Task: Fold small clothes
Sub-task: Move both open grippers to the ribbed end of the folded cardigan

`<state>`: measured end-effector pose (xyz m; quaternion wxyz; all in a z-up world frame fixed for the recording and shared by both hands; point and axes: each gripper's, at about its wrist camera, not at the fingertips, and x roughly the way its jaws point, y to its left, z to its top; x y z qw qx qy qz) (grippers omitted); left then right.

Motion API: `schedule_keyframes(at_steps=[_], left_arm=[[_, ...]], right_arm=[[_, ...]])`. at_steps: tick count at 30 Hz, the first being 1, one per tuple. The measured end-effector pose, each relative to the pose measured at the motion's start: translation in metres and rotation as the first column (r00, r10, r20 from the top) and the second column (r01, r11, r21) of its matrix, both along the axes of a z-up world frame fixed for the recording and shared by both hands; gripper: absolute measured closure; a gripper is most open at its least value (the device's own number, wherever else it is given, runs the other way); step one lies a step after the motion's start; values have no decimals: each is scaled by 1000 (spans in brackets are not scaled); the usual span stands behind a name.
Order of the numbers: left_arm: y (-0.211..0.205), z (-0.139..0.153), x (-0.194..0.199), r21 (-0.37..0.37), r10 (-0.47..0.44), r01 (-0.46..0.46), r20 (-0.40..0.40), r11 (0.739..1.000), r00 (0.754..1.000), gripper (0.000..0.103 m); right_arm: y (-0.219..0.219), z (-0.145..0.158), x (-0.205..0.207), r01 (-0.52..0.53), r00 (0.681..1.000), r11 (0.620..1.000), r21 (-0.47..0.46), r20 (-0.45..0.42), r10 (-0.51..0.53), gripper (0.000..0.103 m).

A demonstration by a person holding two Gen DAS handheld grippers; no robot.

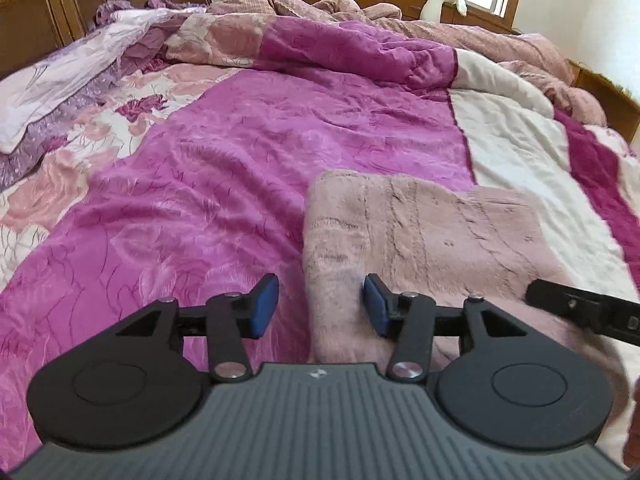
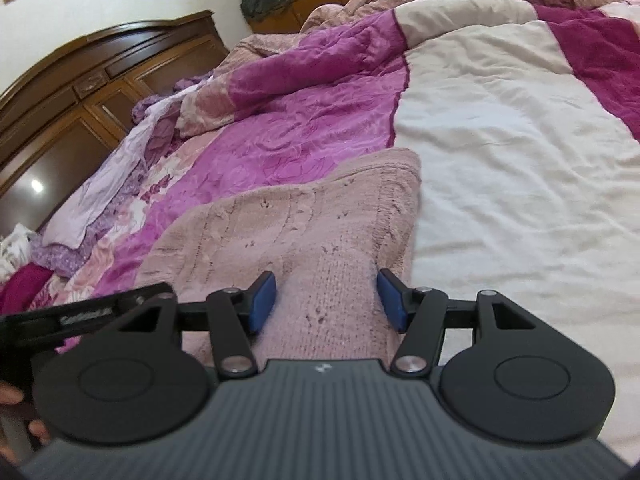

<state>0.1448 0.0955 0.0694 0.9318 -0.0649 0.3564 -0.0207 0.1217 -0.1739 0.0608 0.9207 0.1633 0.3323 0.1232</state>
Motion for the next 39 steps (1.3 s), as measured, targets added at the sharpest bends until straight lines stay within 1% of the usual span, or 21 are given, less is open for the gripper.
schedule_keyframes(at_steps=[4,7,10,12,14,16,17,20,21,23,25,28,29,30,32,34,36,39], left_arm=[[6,19,-21,-23,-15,15,5,1000,1000,46],[7,30,-35,-39,-43,43,10,998,999,43],[7,31,-46,-50,-75,74,-14,996,997,39],[8,26,-51,-46,-73,72,-27,996,997,38],[10,20,-54,-37,-61,59,-43,998,997,36],[14,13,-56,-17,-48,47,-69,999,996,34],[16,10,-58,3,-41,42,-77,999,996,31],[20,5,-63,62,-25,30,-78,998,997,28],[21,6,-64,59,-26,30,-79,998,997,28],[24,9,-64,34,-29,32,-79,999,996,28],[26,14,-63,-2,-34,34,-81,999,996,28],[30,19,-58,-83,-43,36,-90,996,995,28],[32,20,-55,-114,-39,28,-100,993,994,28],[34,19,-52,-143,-35,18,-114,990,993,27],[38,15,-47,-199,-29,0,-143,980,989,27],[41,10,-43,-231,-25,-14,-165,973,986,26],[41,7,-39,-240,-27,-16,-174,971,984,22],[44,1,-33,-267,-36,-17,-193,964,981,19]], right_arm=[[-9,7,-18,41,999,999,32,4,-41,44],[-18,9,-32,61,998,994,87,-21,-59,44],[-21,9,-46,74,997,991,108,-35,-71,44],[-18,10,-51,67,997,992,107,-45,-63,44],[-11,10,-57,50,998,994,93,-42,-46,44],[0,11,-64,21,1000,999,44,-19,-20,44],[5,11,-67,5,1000,1000,25,-10,-5,44],[15,8,-71,-22,1000,1000,-21,11,22,44],[14,8,-71,-22,1000,999,-26,14,23,44],[7,10,-68,-13,1000,1000,1,2,13,44],[-4,11,-66,8,1000,999,52,-17,-8,41],[-21,11,-62,53,998,990,130,-42,-47,35],[-26,9,-60,72,997,985,158,-53,-64,26],[-32,7,-59,86,995,978,191,-65,-75,22],[-41,1,-54,103,991,964,244,-103,-80,22],[-46,-7,-48,101,988,954,282,-140,-63,22],[-48,-15,-43,94,984,945,314,-174,-40,22],[-51,-28,-37,98,978,913,396,-210,-14,22]])
